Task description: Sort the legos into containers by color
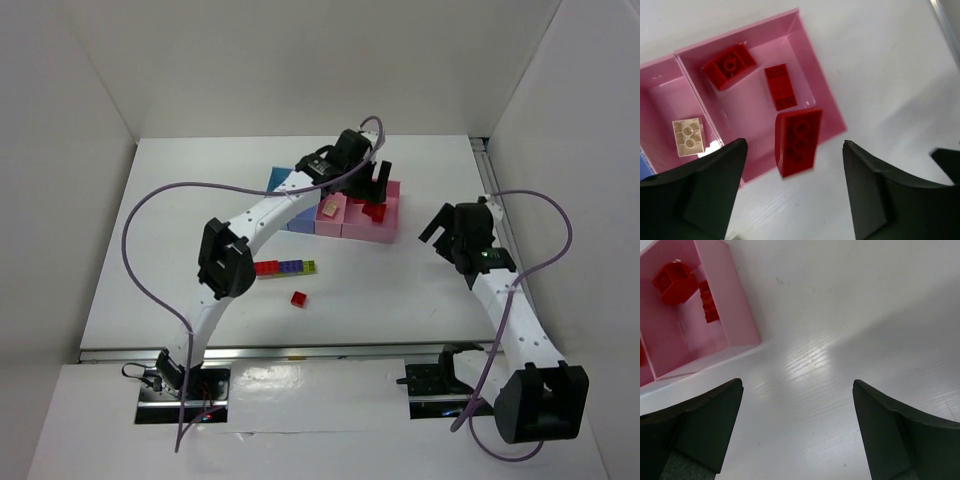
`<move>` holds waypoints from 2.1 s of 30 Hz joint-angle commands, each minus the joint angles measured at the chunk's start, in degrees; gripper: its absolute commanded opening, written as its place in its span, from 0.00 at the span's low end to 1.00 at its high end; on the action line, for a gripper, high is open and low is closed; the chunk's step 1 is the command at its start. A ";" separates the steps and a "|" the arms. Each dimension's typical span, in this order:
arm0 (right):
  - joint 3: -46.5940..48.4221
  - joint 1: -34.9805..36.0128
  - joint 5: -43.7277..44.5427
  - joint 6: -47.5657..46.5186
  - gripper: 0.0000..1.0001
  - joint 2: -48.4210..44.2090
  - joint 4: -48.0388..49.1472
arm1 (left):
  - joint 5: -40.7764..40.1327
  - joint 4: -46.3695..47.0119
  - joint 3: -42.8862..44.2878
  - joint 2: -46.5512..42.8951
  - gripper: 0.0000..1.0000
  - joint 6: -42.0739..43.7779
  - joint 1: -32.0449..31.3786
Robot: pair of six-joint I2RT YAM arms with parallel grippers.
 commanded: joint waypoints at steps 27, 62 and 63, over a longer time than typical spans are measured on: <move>-1.73 4.42 -6.59 -2.97 0.98 -0.45 6.10 | -15.33 4.13 -68.56 -36.39 0.93 -16.26 -8.69; -2.79 4.42 -1.24 0.63 0.98 -6.15 4.52 | -11.56 -0.61 -22.75 -14.88 0.00 -7.31 -7.72; -2.79 4.42 -0.45 0.63 0.98 -6.77 4.52 | -11.56 -0.62 -19.99 -13.03 0.00 -6.70 -7.11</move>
